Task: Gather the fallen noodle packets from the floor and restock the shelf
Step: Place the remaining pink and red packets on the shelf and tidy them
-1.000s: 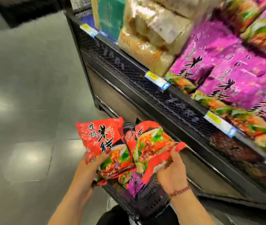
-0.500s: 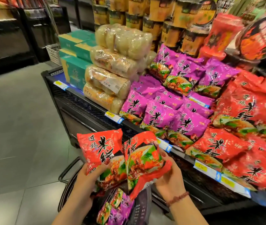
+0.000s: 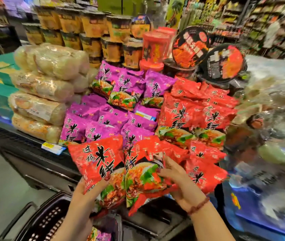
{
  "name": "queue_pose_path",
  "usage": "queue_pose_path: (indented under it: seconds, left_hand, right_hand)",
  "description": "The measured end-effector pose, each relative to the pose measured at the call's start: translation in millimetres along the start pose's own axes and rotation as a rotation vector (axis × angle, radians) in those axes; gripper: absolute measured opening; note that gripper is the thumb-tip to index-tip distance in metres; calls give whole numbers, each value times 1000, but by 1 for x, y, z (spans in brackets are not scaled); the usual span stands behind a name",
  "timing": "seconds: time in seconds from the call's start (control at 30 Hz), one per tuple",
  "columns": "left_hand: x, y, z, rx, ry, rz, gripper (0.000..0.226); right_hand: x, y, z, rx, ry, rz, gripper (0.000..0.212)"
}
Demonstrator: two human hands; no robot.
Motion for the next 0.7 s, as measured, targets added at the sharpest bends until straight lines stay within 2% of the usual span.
queue_pose_path:
  seconds: [0.27,0.4,0.53,0.63,0.7]
  left_hand:
    - [5,-93,6,141,-81,84,53]
    - [1,-120,15,139,-132,95,66]
    - [-4,-132,24,157,-161,106,64]
    - [-3,-134,28,159,-154,86,52]
    - [-2,-136,28,159,-151,85,56]
  right_hand:
    - [48,78,-7,-92,68,-277,43]
    - [67,109,-7,-131,161,-267,62]
    - [92,158,1,-279,300,-71,62]
    - [110,193,15,-377,415,-35,86]
    - [117,209,27,-428,462,-83,89]
Point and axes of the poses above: each hand's wrist, its own z-axis towards the middle knuckle, its own y-axis out of the back of the hand, x = y × z, the point moved 6 cm from there along z, towards the middle knuckle, and after that the axes turned 8 degrees about -x, right-handed, at the moved point
